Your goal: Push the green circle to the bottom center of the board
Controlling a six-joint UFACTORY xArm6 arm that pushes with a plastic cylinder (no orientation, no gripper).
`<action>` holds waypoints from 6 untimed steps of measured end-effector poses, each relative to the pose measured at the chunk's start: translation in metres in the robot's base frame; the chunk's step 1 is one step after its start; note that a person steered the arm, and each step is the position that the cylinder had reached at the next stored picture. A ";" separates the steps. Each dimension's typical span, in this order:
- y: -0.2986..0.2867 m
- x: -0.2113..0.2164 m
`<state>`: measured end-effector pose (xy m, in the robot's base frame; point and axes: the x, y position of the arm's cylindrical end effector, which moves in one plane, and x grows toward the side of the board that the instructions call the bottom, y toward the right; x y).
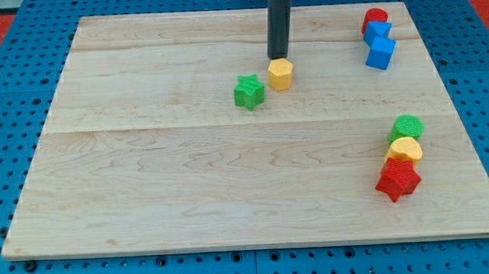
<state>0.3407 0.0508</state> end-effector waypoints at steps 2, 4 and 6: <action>0.028 0.034; 0.066 0.083; 0.056 0.100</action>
<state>0.4411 0.1066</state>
